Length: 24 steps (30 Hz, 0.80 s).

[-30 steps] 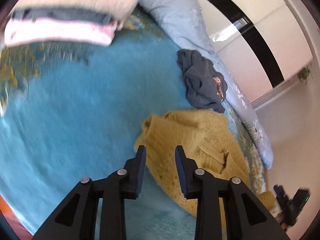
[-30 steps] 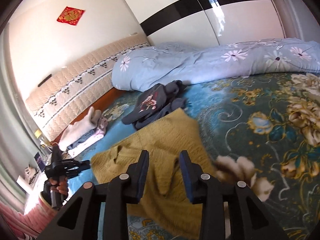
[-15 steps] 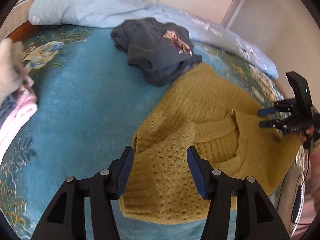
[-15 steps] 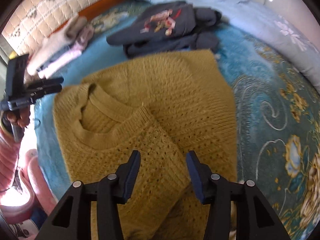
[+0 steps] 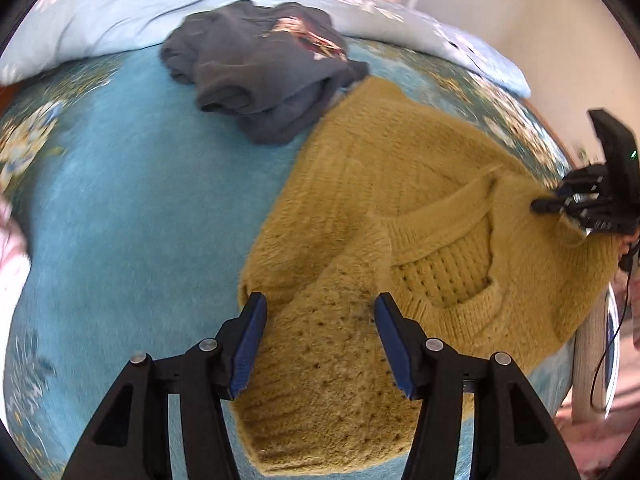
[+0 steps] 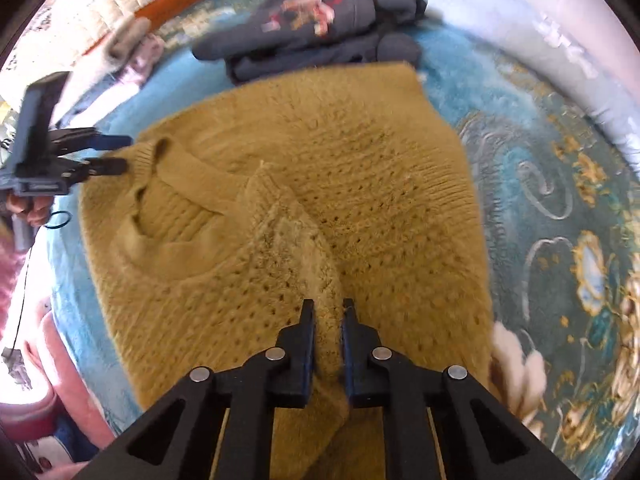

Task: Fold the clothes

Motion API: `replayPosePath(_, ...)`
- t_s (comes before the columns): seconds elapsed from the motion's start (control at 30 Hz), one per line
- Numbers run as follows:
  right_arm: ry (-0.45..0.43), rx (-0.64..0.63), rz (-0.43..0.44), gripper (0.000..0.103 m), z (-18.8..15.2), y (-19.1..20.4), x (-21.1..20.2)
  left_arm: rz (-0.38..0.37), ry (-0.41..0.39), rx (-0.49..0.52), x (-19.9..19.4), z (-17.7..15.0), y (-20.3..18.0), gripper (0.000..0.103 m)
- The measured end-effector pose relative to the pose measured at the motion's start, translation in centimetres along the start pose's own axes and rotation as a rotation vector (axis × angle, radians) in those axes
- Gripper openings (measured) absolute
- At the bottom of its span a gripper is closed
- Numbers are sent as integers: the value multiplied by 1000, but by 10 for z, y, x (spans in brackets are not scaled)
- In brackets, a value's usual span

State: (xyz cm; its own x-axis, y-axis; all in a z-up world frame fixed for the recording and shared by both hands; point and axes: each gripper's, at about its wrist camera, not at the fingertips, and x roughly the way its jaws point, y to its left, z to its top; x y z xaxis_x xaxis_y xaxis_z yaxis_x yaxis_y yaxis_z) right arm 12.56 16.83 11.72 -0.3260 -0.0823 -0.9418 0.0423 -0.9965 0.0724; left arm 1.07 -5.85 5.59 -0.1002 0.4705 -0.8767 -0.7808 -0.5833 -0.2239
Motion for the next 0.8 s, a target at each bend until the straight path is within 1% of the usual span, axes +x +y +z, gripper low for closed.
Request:
replayPosePath(0.07, -46, 42, -17, 12, -13, -7, -18, -21, 24, 31, 5, 3, -2, 57)
replayPosePath(0.1, -53, 49, -28, 12, -20, -6, -22, -38, 31, 34, 8, 5, -2, 57)
replayPosePath(0.23, -51, 50, -60, 12, -44, 1, -29, -106, 56, 46, 16, 12, -2, 57)
replayPosePath(0.3, -53, 53, -59, 12, -54, 7, -33, -173, 30, -4, 15, 16, 6, 58)
replayPosePath(0.33, -59, 56, -53, 12, -55, 7, -32, -179, 17, -34, 15, 18, 11, 58)
replayPosePath(0.37, -64, 63, -52, 12, -58, 8, -32, -183, 5, -64, 14, 20, 15, 58)
replayPosePath(0.43, -63, 76, -47, 12, -60, 4, -30, -168, 6, -77, 18, 25, 14, 58)
replayPosePath(0.47, -63, 82, -45, 12, -59, 3, -28, -162, 19, -62, 21, 26, 10, 58)
replayPosePath(0.53, -61, 85, -47, 12, -54, 2, -22, -118, 61, 4, 31, 27, -6, 58)
replayPosePath(0.6, -60, 86, -51, 12, -52, 3, -19, -76, 55, 40, 32, 26, -15, 58)
replayPosePath(0.63, -58, 85, -56, 12, -52, 3, -17, -55, 51, 57, 32, 25, -19, 57)
replayPosePath(0.67, -56, 87, -59, 12, -52, 3, -16, -55, 47, 47, 31, 24, -20, 52)
replayPosePath(0.73, -56, 102, -67, 12, -51, 2, -15, -46, 35, 39, 27, 21, -24, 34)
replayPosePath(0.8, -63, 117, -77, 12, -51, 3, -16, -23, 15, 41, 20, 18, -30, 25)
